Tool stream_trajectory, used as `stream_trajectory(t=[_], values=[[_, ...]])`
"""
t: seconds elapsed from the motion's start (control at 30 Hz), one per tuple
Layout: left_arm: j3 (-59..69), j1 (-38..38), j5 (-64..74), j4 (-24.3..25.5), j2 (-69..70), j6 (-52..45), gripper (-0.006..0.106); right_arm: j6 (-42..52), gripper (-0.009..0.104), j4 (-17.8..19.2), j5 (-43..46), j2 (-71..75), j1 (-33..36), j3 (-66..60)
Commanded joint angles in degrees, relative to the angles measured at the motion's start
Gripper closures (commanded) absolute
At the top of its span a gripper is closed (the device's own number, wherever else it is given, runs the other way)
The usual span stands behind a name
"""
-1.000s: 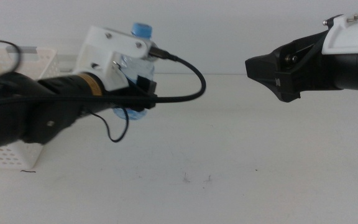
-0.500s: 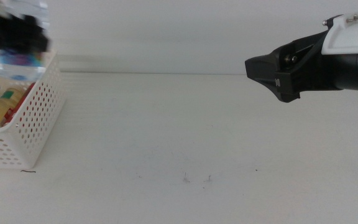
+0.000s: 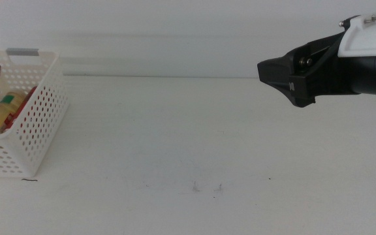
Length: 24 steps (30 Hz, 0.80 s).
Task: Use arms to grab the bottles and put them into the dustbin to the left of the table.
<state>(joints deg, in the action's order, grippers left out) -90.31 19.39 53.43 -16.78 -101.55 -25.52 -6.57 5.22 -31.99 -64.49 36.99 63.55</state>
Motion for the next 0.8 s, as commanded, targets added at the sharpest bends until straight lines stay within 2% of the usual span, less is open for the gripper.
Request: stream_trajectory(t=[0.0, 0.37, 0.47, 0.57, 0.67, 0.77], values=[[-1.0, 0.0, -2.6, -1.1, -1.7, -0.5, 0.102, 0.1, 0.005, 0.5, 0.4, 0.2, 0.1, 0.4], [-0.7, 0.0, -1.8, -0.2, -9.3, -0.6, 0.102, 0.1, 0.005, 0.5, 0.4, 0.2, 0.1, 0.4], [-0.7, -0.6, -0.5, -0.7, -9.3, -0.6, 0.097, 0.1, 0.005, 0.5, 0.4, 0.2, 0.1, 0.4], [-0.7, -0.6, -0.5, -1.2, -9.3, -0.6, 0.080, 0.1, 0.005, 0.5, 0.4, 0.2, 0.1, 0.4], [-0.7, -0.6, 0.0, -1.1, -9.3, -0.6, 0.050, 0.1, 0.005, 0.5, 0.4, 0.2, 0.1, 0.4], [-0.7, -0.6, 1.7, -0.3, -9.3, -2.0, 0.015, 0.1, 0.005, 0.5, 0.4, 0.2, 0.1, 0.4]])
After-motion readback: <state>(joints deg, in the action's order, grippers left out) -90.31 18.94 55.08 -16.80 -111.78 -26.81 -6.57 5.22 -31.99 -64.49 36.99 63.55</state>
